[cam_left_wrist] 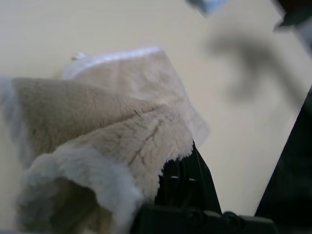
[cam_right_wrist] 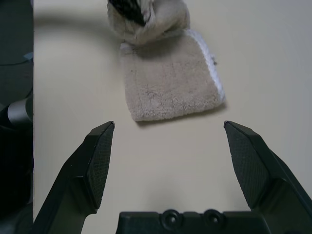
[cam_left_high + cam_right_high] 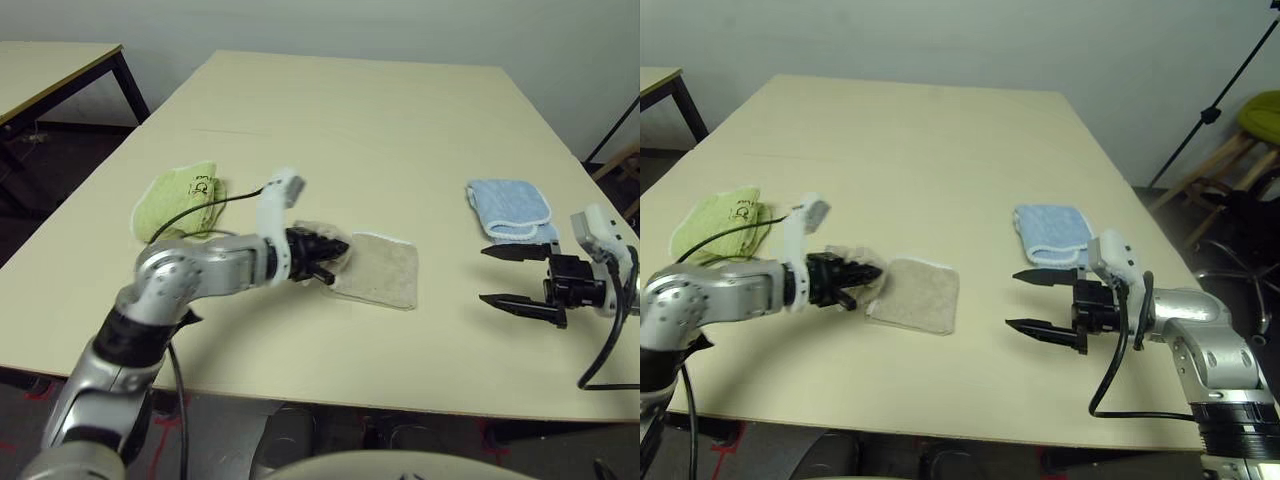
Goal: Fold the towel and set it aside.
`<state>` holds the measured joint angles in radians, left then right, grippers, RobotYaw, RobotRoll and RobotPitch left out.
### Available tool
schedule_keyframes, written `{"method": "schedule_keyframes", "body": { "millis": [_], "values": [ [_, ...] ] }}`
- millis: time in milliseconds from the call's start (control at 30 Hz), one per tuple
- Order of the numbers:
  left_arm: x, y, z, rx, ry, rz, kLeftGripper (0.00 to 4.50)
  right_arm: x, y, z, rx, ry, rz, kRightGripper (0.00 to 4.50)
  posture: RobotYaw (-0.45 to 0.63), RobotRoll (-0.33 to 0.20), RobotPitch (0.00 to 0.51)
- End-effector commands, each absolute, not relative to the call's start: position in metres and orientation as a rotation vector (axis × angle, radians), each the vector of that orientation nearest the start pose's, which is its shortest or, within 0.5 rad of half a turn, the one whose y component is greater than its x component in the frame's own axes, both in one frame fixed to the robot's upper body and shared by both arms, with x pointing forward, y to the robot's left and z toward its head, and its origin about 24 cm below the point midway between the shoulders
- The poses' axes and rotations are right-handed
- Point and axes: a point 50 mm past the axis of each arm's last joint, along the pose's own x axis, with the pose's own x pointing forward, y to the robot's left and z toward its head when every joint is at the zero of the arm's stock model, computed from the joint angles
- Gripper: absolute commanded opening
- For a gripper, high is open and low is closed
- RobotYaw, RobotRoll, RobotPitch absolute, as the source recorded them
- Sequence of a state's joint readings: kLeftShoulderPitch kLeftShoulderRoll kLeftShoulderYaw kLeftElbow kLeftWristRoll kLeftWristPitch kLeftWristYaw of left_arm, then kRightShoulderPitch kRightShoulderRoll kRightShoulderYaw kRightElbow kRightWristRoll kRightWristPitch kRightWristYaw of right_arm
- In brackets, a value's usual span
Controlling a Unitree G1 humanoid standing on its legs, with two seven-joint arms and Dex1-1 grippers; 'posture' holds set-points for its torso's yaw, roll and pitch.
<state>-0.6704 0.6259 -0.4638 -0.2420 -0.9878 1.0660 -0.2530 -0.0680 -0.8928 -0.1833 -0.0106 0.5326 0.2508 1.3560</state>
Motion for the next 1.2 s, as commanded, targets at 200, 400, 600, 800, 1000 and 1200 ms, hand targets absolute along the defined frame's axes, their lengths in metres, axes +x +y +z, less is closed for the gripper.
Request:
{"method": "schedule_keyframes", "body": {
  "millis": [200,400,600,800,1000,1200],
  "values": [
    [0.289,0.051,0.117,0.463,0.550,-1.225,0.03,0.220,-0.275,0.142,-0.255,0.269,1.139,4.50,0.03,0.000,0.046],
    [0.284,0.042,0.113,0.648,0.514,-1.389,0.03,0.217,-0.275,0.142,-0.249,0.278,1.129,4.50,0.02,0.000,0.049],
    [0.276,0.044,0.118,0.861,0.423,-1.568,1.33,0.220,-0.273,0.145,-0.255,0.292,1.136,4.50,0.03,0.000,0.045],
    [0.274,0.044,0.132,1.004,0.305,-1.733,3.50,0.224,-0.272,0.144,-0.261,0.299,1.146,4.50,0.05,0.000,0.044],
    [0.270,0.047,0.143,0.975,0.274,-1.783,4.48,0.225,-0.273,0.145,-0.259,0.306,1.148,4.50,0.06,0.000,0.050],
    [0.267,0.058,0.163,0.841,0.327,-1.825,4.48,0.229,-0.276,0.147,-0.247,0.306,1.140,4.50,0.08,0.000,0.051]
  ]
}}
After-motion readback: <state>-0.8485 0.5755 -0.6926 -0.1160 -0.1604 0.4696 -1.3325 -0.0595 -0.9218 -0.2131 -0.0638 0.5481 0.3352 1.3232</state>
